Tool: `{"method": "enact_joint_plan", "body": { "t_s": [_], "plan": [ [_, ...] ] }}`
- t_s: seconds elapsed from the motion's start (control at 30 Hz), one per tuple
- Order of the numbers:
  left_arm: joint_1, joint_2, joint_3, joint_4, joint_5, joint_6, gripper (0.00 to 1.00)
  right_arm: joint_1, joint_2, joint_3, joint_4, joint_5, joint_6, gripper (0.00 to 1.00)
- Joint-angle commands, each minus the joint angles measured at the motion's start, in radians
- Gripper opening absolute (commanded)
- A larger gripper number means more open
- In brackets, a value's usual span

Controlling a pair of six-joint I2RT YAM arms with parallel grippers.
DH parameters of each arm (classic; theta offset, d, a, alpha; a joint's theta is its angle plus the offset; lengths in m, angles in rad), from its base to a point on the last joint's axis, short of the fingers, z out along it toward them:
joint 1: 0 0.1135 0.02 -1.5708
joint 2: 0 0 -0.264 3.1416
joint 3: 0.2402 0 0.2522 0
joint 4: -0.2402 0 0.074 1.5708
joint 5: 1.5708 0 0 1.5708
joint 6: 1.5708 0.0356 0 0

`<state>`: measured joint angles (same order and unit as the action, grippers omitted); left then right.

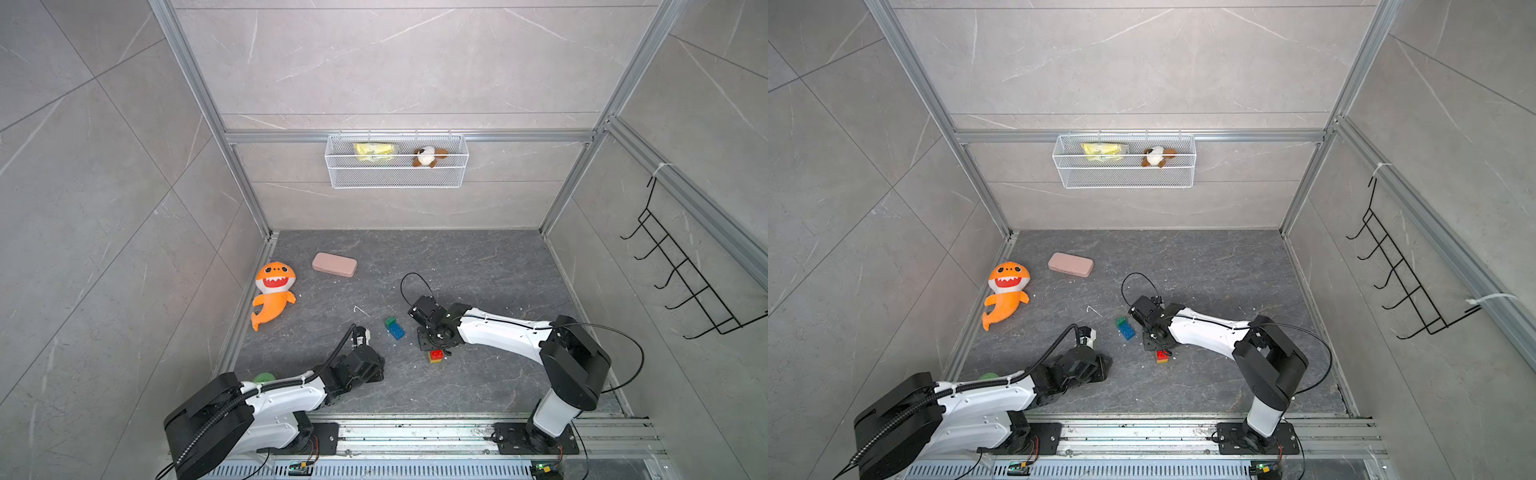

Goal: Assemble the number 5 with lego
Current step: Pick up the lego brick from the center of the board, then assemble the lego brick with the lego brick.

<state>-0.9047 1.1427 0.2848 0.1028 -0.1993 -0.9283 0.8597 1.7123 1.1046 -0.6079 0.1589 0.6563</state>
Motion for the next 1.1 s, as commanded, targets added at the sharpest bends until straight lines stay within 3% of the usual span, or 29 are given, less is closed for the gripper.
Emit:
{"method": "enact_joint_plan", "body": {
  "t_s": [0.0,0.23,0.63,1.07],
  "plan": [
    [0.074,-0.044,0.039,-0.146,0.013,-0.010,0.35,-0.002,-0.028,0.032,-0.001,-0.028,-0.066,0.31],
    [0.221,-0.060,0.072,-0.182,0.088,-0.001,0.36,-0.003,-0.032,0.100,-0.004,-0.086,-0.188,0.31],
    [0.256,0.055,0.140,-0.142,0.149,0.009,0.35,-0.003,0.062,0.306,-0.056,-0.212,-0.376,0.30],
    [0.279,0.014,0.124,-0.156,0.189,0.014,0.35,-0.015,0.271,0.572,-0.185,-0.288,-0.538,0.29]
  ]
}}
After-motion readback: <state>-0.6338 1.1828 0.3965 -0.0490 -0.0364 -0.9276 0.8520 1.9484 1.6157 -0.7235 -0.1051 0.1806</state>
